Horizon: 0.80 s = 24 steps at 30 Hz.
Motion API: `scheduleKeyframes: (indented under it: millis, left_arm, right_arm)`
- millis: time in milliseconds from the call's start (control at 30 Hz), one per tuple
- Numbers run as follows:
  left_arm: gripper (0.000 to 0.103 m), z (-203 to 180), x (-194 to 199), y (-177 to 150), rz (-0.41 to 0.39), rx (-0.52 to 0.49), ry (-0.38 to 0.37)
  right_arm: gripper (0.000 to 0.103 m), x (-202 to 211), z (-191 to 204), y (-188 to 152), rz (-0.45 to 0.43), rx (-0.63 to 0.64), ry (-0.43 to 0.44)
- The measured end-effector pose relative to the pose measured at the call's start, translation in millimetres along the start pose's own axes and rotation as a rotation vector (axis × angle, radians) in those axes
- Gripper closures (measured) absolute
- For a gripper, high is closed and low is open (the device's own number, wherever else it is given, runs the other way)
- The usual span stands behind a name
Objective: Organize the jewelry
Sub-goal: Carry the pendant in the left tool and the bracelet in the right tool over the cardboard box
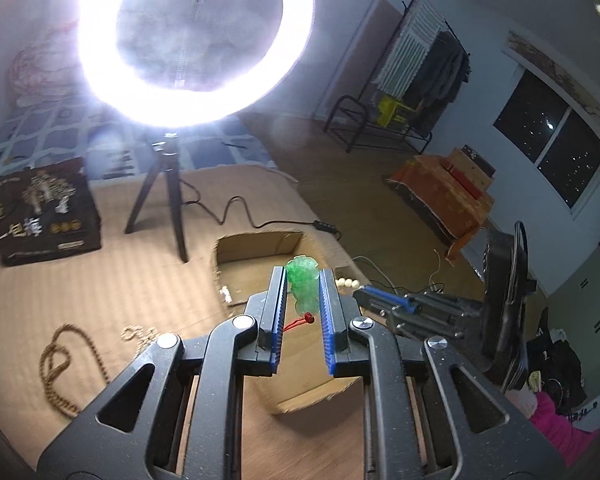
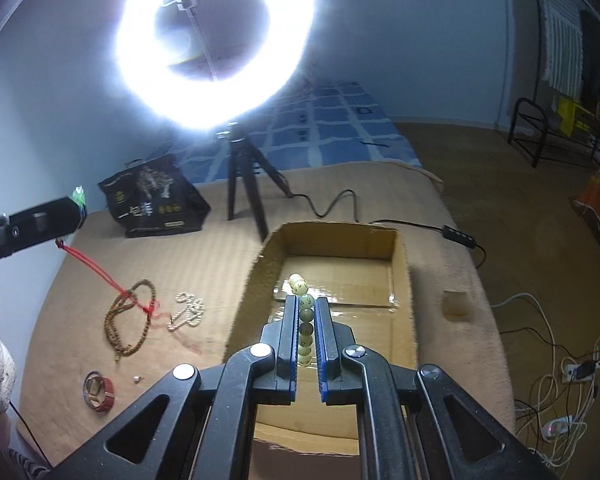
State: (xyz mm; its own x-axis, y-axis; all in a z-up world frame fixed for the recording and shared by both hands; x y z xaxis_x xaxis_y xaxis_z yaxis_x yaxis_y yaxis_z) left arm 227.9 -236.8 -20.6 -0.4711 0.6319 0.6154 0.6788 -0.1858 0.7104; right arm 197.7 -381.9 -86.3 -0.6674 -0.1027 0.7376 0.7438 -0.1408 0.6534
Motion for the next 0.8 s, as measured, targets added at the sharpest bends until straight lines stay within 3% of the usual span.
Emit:
scheduleKeyframes:
  millis: [333,800]
  left_arm:
    - [0.089,-5.1,-47.1,2.0,0.036,0.01,0.005]
    - [0.089,15.4,-120.1,-48.8,0.176,0.021,0.089]
  right_arm:
    - [0.098,-16.6,-31.2,-3.1,0.033,-0.055,-0.031]
    - [0.098,-58.0,-51.0,-19.3,0.131,-0.093,-0.062]
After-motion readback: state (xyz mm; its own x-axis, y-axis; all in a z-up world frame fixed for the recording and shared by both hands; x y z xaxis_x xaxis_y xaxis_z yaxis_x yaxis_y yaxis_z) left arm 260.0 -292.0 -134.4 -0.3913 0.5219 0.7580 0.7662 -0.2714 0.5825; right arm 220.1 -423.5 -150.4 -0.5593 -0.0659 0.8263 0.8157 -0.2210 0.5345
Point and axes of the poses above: each gripper's, at about its wrist camera, not at the fingertips, and x roughly against the way its jaws point, z to its left, y to its top, the point moved 7 cm from there along -x, roughly the way its jaws point, and after that the axes turned 4 degrees about -x, right-handed, at the moved point
